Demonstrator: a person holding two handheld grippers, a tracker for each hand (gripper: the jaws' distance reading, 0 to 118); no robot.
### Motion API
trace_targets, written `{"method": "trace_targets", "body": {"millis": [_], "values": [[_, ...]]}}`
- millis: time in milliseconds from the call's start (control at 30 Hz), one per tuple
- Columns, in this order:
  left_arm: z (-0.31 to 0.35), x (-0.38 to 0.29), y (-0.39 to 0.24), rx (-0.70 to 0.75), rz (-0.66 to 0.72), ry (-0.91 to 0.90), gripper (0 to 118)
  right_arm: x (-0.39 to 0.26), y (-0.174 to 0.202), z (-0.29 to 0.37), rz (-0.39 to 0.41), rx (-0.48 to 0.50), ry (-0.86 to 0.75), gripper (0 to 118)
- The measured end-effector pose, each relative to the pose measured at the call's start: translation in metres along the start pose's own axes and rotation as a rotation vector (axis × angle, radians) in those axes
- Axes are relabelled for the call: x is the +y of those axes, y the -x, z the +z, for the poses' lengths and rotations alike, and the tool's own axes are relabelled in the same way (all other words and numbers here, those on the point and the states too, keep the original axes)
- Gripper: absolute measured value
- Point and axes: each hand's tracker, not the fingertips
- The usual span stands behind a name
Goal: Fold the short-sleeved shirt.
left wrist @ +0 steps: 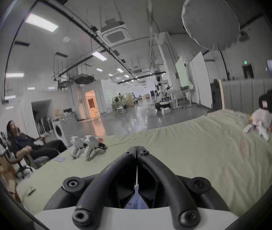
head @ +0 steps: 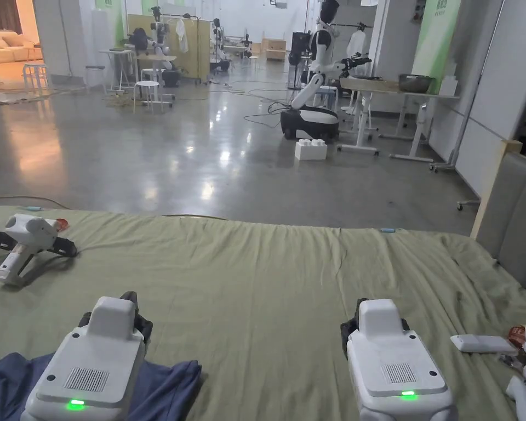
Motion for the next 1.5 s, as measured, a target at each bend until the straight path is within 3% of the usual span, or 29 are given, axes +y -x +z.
{"method": "trace_targets", "body": {"millis": [167, 467, 600, 700, 900, 1067, 1200, 1233, 1433, 1500], "values": [[-0.001, -0.002, -0.004, 0.007, 0.018, -0.006, 0, -0.001, 0.004, 0.002, -0.014, 0.001, -0.041, 0], [-0.003, -0.004, 0.017, 0.027, 0.301, 0.032, 0, 0.007, 0.003, 0.010, -0.163, 0.002, -0.048, 0], [-0.003, -0.007, 0.027, 0.021, 0.300, 0.062, 0, 0.006, 0.002, 0.008, -0.186, 0.007, -0.028, 0], [-0.005, -0.012, 0.039, -0.011, 0.270, 0.143, 0, 0.002, 0.002, 0.006, -0.173, 0.013, -0.018, 0], [-0.018, -0.046, 0.088, -0.049, 0.257, 0.467, 1, -0.011, 0.001, 0.002, -0.157, 0.026, 0.025, 0], [-0.022, -0.106, 0.129, -0.081, 0.269, 0.732, 23, -0.025, 0.004, -0.005, -0.145, 0.038, 0.075, 0], [-0.025, -0.149, 0.141, -0.108, 0.285, 0.887, 96, -0.036, 0.010, -0.011, -0.134, 0.045, 0.112, 0], [-0.026, -0.158, 0.141, -0.093, 0.277, 0.919, 103, -0.038, 0.011, -0.012, -0.132, 0.048, 0.120, 0], [-0.037, -0.205, 0.127, -0.090, 0.299, 0.974, 104, -0.049, 0.020, -0.014, -0.123, 0.060, 0.160, 0], [-0.037, -0.212, 0.113, -0.056, 0.220, 0.994, 102, -0.052, 0.021, -0.014, -0.122, 0.061, 0.167, 0]]}}
